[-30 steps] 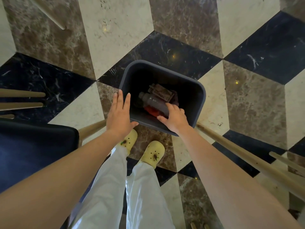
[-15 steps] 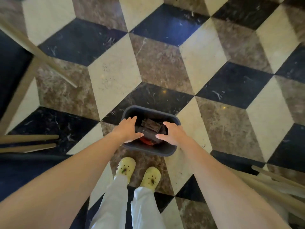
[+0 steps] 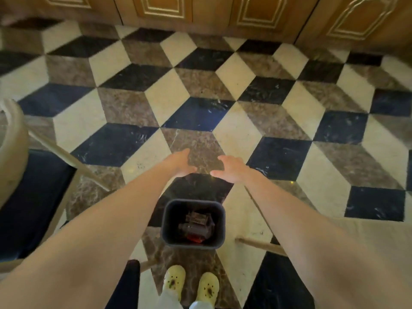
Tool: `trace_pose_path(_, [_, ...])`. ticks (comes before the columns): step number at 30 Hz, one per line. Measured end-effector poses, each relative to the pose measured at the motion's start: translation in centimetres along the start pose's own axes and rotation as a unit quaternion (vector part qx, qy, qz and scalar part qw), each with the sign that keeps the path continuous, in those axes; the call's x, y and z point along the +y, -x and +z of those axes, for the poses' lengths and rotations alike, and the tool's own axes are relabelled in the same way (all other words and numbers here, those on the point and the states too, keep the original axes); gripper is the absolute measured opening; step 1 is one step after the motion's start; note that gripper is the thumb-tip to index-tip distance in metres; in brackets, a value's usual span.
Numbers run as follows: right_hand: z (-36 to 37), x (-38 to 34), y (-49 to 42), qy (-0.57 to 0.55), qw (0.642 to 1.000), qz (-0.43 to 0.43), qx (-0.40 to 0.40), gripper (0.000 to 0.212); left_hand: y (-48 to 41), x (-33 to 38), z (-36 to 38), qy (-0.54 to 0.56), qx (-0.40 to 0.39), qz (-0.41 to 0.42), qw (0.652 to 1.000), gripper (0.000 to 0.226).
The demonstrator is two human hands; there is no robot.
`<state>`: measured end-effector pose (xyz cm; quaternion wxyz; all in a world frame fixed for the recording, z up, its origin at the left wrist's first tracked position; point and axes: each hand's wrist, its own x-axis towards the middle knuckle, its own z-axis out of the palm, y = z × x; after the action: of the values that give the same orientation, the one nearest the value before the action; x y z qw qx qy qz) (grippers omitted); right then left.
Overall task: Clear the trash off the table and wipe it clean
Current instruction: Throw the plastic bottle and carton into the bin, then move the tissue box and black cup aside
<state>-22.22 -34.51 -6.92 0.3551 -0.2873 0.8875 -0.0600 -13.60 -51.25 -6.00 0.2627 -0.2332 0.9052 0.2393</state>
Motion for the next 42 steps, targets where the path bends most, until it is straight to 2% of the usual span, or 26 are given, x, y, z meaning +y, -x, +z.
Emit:
trace_pose_path(6, [-10.9,-0.5,6.6,-0.037,0.993,-0.013,0.112,0.066,4.5,6.4,-11.2,-0.040,0.089,0.116,0.988,0.061])
trace_pose_path(10, [-17.4,-0.8,12.1,-0.024,0.982,0.020,0.185,0.070,7.9,10.8,-16.2,-0.078,0.117,0.139,0.980,0.071])
trace_pose_path(15, [-23.6,-1.0,18.9,0.026,0.975,0.033,0.217,0.069,13.0,16.4,-21.0,-0.112,0.133,0.200,0.964,0.073])
trace_pose_path(22, [-28.0,0.3,26.5,0.022,0.972,0.077,0.221,0.075,18.9,23.1,-23.9,-0.133,0.153,0.280,0.939,0.075])
trace_pose_path(27, [-27.6,3.2,32.1,-0.030,0.941,0.121,0.316,0.076,21.9,27.1,-23.7,-0.106,0.179,0.356,0.911,0.075])
trace_pose_path(32, [-24.7,6.0,38.4,-0.052,0.922,0.183,0.337,0.076,23.3,31.0,-21.1,-0.106,0.148,0.414,0.892,0.074])
trace_pose_path(35, [-22.0,6.9,42.5,-0.042,0.910,0.221,0.348,0.073,24.7,33.4,-18.1,-0.128,0.115,0.455,0.874,0.075])
trace_pose_path(39, [-16.1,8.1,47.7,-0.089,0.900,0.250,0.346,0.068,26.5,36.1,-12.5,-0.162,0.042,0.517,0.840,0.069])
trace_pose_path(42, [-10.5,9.8,50.5,-0.136,0.879,0.305,0.341,0.063,27.7,37.6,-6.4,-0.176,-0.009,0.544,0.821,0.065])
